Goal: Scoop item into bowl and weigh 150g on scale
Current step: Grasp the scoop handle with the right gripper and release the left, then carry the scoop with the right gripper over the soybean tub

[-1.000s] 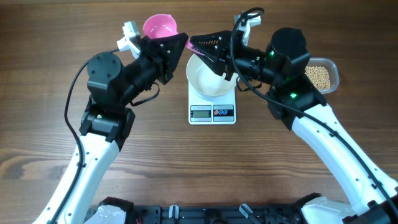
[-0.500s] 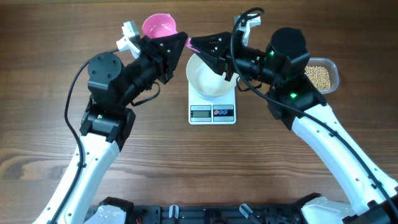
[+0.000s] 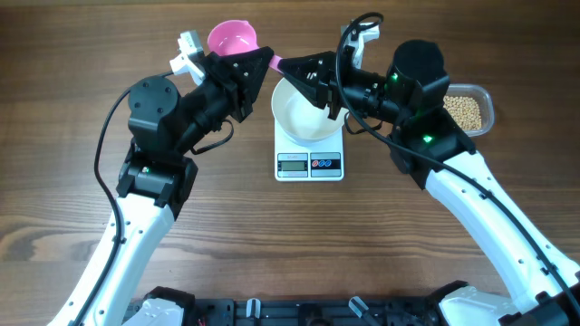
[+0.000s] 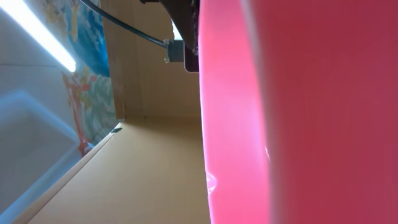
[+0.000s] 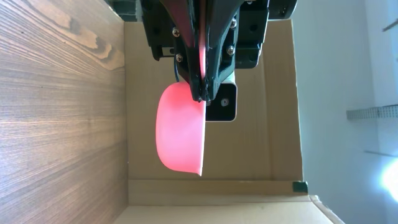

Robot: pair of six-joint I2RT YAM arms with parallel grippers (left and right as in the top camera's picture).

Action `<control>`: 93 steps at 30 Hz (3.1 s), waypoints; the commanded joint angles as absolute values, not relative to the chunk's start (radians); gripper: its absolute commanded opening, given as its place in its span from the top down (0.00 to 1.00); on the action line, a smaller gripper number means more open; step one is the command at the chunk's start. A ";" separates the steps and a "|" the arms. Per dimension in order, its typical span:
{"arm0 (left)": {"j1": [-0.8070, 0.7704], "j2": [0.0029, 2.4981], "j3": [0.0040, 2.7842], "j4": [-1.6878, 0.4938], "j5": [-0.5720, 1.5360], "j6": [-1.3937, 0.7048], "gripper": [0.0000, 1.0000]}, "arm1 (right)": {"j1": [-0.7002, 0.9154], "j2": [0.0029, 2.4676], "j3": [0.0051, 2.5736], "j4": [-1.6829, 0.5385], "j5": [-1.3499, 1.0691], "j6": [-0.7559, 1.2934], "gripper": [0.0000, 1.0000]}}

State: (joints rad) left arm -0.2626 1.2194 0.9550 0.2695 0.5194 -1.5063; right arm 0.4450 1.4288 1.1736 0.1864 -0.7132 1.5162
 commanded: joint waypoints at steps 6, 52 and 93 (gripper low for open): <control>-0.270 1.225 0.962 0.273 0.505 -1.504 0.25 | 0.434 1.417 1.191 0.187 -0.686 1.420 0.95; -0.170 1.225 0.962 -0.441 0.525 -0.523 0.19 | -0.072 1.399 1.682 -1.257 0.135 0.179 0.96; -0.701 1.502 0.962 -0.437 0.158 -0.531 0.96 | -0.236 1.473 1.673 -1.131 -0.291 -0.191 0.96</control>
State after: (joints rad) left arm -0.6834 1.4841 0.9558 -0.4408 0.2382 -0.5186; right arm -0.2104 1.4391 1.6741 -1.1194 -0.1593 -0.1040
